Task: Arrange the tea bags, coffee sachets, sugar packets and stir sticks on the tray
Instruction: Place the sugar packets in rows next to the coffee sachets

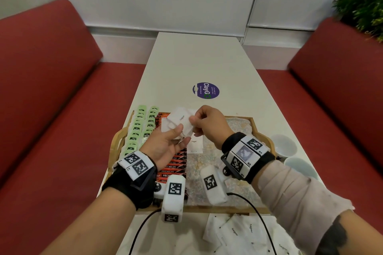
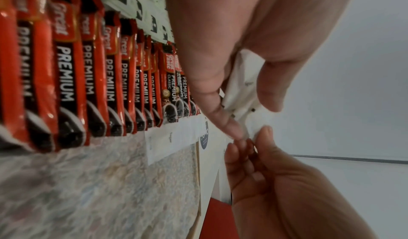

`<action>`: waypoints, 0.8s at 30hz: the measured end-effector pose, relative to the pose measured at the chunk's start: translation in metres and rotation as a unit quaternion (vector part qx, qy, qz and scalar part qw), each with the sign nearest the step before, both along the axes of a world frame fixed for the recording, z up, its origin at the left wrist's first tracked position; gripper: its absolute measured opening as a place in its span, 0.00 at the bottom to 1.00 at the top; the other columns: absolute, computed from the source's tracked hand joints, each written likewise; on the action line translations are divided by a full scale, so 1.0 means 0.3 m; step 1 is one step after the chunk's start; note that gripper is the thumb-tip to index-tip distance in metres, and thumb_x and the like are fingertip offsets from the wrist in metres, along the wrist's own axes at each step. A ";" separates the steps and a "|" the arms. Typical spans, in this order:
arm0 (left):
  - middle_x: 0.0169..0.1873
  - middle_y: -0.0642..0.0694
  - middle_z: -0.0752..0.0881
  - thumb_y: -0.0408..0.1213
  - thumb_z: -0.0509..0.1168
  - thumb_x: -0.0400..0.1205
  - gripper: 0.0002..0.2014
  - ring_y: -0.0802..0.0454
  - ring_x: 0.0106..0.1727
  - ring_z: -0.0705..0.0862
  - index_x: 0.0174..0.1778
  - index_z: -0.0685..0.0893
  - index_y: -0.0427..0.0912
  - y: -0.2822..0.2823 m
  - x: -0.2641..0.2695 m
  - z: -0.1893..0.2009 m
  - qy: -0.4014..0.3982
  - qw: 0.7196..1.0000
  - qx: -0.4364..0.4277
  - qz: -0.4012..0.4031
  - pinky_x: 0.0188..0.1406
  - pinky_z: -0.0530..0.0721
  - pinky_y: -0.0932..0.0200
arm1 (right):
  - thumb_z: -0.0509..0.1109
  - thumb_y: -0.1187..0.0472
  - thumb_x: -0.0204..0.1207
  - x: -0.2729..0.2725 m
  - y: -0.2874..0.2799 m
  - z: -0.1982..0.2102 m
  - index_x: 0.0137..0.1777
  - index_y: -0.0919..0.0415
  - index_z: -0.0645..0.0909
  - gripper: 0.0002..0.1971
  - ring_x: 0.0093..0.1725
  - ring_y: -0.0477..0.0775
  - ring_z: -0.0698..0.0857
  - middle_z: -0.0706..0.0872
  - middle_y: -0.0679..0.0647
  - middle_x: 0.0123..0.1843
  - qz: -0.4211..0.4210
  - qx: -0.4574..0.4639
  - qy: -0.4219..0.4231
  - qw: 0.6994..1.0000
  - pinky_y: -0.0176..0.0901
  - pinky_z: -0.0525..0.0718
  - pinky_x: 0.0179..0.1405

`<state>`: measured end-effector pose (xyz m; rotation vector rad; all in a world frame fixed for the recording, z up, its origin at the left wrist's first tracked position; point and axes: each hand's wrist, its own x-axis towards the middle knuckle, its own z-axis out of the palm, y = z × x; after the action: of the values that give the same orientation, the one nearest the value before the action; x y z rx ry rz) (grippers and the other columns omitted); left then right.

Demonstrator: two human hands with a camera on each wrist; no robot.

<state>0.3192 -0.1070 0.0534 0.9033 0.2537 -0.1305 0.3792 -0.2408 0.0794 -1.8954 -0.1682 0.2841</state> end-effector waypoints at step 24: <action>0.59 0.41 0.83 0.30 0.57 0.86 0.14 0.47 0.51 0.86 0.68 0.74 0.40 0.045 0.012 -0.017 0.049 0.987 0.085 0.126 0.37 0.91 0.54 | 0.69 0.70 0.78 -0.010 -0.097 -0.164 0.36 0.62 0.75 0.10 0.25 0.51 0.80 0.81 0.57 0.30 -0.059 -0.087 0.145 0.984 0.39 0.82 0.24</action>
<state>0.3227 -0.0936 0.0483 1.0274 0.4734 0.0830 0.3763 -0.2699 0.0303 -2.0021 0.1695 0.5032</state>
